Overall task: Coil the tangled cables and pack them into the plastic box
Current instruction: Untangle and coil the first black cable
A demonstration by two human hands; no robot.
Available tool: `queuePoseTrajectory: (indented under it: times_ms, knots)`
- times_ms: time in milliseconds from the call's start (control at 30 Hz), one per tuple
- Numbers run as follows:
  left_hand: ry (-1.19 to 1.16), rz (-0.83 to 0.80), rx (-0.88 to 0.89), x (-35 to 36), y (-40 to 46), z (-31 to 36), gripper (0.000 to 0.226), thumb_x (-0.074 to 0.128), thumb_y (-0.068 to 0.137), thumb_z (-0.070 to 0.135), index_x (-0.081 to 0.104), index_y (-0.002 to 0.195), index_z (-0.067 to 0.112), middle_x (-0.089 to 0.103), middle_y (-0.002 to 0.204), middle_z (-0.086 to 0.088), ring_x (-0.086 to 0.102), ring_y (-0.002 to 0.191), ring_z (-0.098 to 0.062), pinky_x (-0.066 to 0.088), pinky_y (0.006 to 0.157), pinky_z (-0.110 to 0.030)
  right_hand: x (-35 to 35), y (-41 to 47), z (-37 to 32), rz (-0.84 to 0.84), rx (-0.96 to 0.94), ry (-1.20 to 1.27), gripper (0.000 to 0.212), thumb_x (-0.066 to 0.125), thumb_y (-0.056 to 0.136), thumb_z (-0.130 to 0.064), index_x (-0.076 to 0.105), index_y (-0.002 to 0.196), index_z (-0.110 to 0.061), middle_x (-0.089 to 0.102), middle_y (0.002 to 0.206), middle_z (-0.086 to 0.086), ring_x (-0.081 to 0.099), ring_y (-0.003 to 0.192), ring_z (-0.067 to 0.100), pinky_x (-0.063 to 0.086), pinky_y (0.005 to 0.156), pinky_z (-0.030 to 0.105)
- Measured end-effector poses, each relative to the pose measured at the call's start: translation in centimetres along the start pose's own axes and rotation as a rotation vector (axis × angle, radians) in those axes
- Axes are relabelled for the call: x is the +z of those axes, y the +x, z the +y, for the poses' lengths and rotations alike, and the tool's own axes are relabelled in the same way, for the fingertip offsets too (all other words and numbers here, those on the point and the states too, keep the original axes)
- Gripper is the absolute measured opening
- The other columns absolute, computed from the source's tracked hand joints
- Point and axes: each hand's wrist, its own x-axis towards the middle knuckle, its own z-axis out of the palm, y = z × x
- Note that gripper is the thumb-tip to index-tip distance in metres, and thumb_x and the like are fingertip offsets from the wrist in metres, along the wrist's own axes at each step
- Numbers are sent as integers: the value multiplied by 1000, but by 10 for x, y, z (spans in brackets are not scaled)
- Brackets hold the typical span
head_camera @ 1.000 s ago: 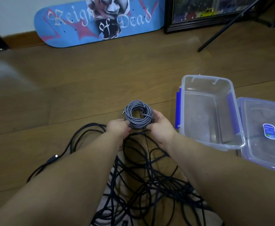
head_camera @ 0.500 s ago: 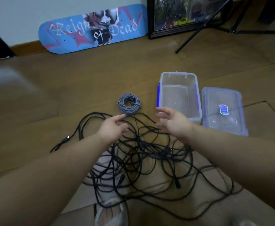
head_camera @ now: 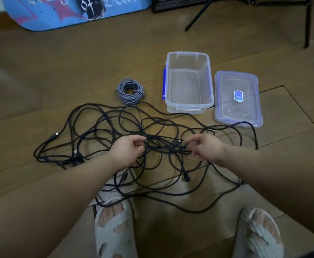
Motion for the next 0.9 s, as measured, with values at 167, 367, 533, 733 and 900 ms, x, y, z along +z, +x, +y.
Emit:
queuePoseTrajectory:
  times_ms: [167,367,533,733,900]
  knots:
    - [76,-62,-8,3,11,-8,36,59,97,17,59,131,27,62,120,5,59,99,-7,46,81,-15,11,13,-12,-234,105,-3,33,49,96,-3,60,119,-24,60,98,5,58,81,14,45,52,22]
    - [174,-8,57,15,21,11,29,57,98,23,63,126,26,63,97,10,61,81,-8,52,73,-23,3,17,-16,-86,61,68,25,49,94,1,69,96,-15,64,86,2,63,81,14,51,61,26]
    - [145,-2,201,21,12,37,23,57,97,26,70,117,24,57,108,11,53,96,-3,40,92,-21,-24,-1,-36,-69,-55,358,24,51,93,6,69,91,-11,63,69,7,61,60,12,56,67,30]
    - [-127,-430,188,28,-19,87,39,37,105,32,71,102,12,70,85,1,60,72,1,42,62,-9,-42,-32,-60,-116,-145,599,27,50,90,13,67,94,-7,67,76,3,66,66,13,57,68,27]
    - [-110,-271,247,-16,-45,121,28,44,104,16,68,91,13,50,61,1,51,60,-11,42,60,-17,-62,-67,-73,116,-362,47,22,64,83,9,62,81,-14,56,68,0,54,56,8,47,59,24]
